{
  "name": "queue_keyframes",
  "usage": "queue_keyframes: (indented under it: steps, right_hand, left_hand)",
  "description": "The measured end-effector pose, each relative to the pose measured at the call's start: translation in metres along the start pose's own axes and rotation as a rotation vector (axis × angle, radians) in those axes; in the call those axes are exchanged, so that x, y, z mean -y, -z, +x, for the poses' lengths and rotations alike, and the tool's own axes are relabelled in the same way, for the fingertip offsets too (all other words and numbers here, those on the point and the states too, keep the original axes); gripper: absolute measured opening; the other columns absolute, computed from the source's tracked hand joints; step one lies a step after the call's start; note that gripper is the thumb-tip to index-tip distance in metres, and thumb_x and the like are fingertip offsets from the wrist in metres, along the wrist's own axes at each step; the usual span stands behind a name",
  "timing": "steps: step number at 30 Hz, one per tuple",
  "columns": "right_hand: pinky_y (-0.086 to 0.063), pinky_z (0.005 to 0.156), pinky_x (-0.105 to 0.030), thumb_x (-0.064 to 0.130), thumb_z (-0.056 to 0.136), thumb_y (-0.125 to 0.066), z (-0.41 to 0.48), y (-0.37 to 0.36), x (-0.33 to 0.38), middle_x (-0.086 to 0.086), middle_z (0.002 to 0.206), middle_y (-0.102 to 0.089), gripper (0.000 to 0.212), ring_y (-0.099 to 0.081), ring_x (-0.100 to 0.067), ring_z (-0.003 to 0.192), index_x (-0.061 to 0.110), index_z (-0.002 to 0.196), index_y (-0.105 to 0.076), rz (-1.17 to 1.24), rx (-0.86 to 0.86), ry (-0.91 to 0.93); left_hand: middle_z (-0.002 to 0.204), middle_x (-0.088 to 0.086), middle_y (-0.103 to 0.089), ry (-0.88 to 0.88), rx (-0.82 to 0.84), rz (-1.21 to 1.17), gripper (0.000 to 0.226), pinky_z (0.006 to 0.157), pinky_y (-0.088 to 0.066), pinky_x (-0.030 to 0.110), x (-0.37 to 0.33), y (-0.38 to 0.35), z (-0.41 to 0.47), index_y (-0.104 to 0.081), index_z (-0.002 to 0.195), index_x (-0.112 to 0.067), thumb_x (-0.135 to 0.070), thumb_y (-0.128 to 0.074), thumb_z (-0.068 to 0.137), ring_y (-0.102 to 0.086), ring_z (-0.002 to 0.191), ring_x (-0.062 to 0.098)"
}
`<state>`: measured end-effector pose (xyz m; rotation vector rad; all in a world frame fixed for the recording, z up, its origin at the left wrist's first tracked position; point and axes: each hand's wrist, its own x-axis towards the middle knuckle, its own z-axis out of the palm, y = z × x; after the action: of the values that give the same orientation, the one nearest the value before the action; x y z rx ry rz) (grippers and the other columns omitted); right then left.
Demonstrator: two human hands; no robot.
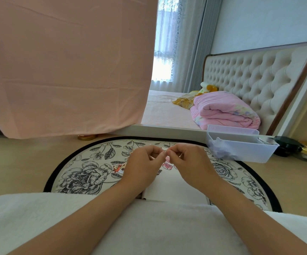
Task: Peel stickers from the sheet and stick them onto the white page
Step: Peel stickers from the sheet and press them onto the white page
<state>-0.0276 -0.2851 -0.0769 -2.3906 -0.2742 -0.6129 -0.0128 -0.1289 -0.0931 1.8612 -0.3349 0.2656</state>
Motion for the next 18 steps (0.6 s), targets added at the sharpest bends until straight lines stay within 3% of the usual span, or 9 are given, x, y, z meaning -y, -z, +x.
queue_keyframes:
  steps: [4, 8, 11, 14, 18]
  right_hand:
    - [-0.054, 0.062, -0.032, 0.029, 0.094, -0.063, 0.002, 0.0, -0.001, 0.016, 0.068, -0.069, 0.019, -0.06, -0.004, 0.056, 0.03, 0.079, -0.076, 0.134, 0.028, -0.077]
    - [-0.049, 0.053, -0.021, 0.019, 0.096, -0.062, 0.002, 0.004, 0.005, 0.003, 0.071, -0.071, 0.021, -0.057, -0.004, 0.047, 0.023, 0.079, -0.073, 0.279, 0.068, -0.145]
    - [-0.044, 0.048, -0.014, 0.016, 0.097, -0.061, 0.002, 0.006, 0.009, -0.006, 0.08, -0.071, 0.017, -0.057, -0.001, 0.05, 0.015, 0.085, -0.073, 0.409, 0.11, -0.202]
    - [-0.045, 0.051, -0.016, 0.021, 0.094, -0.067, 0.004, 0.009, 0.008, -0.001, 0.08, -0.072, 0.01, -0.06, -0.007, 0.058, 0.018, 0.088, -0.075, 0.465, 0.102, -0.206]
    - [-0.051, 0.058, -0.023, 0.022, 0.086, -0.078, 0.006, 0.017, 0.007, 0.004, 0.074, -0.075, 0.002, -0.058, -0.011, 0.061, 0.022, 0.087, -0.08, 0.517, 0.101, -0.19]
  left_hand:
    - [0.076, 0.007, -0.072, -0.021, 0.012, 0.026, 0.018, 0.05, -0.043, 0.011, 0.002, 0.0, 0.003, -0.069, 0.076, -0.027, -0.025, -0.065, 0.094, -0.059, 0.059, 0.006]
    - [0.078, 0.014, -0.07, -0.031, 0.026, -0.004, 0.02, 0.049, -0.042, 0.01, 0.001, -0.001, 0.003, -0.066, 0.076, -0.026, -0.021, -0.063, 0.095, -0.053, 0.059, 0.006]
    - [0.076, 0.007, -0.068, -0.05, 0.028, -0.008, 0.02, 0.053, -0.043, 0.015, 0.001, -0.001, 0.003, -0.064, 0.077, -0.026, -0.021, -0.062, 0.095, -0.05, 0.06, 0.002]
    - [0.074, -0.007, -0.064, -0.058, 0.028, -0.044, 0.016, 0.054, -0.044, 0.017, -0.001, 0.001, 0.003, -0.064, 0.08, -0.025, -0.022, -0.062, 0.096, -0.051, 0.065, 0.002]
    - [0.083, -0.004, -0.068, -0.061, 0.05, -0.014, 0.012, 0.053, -0.047, 0.015, -0.003, 0.002, 0.005, -0.066, 0.084, -0.025, -0.026, -0.063, 0.096, -0.058, 0.073, 0.003]
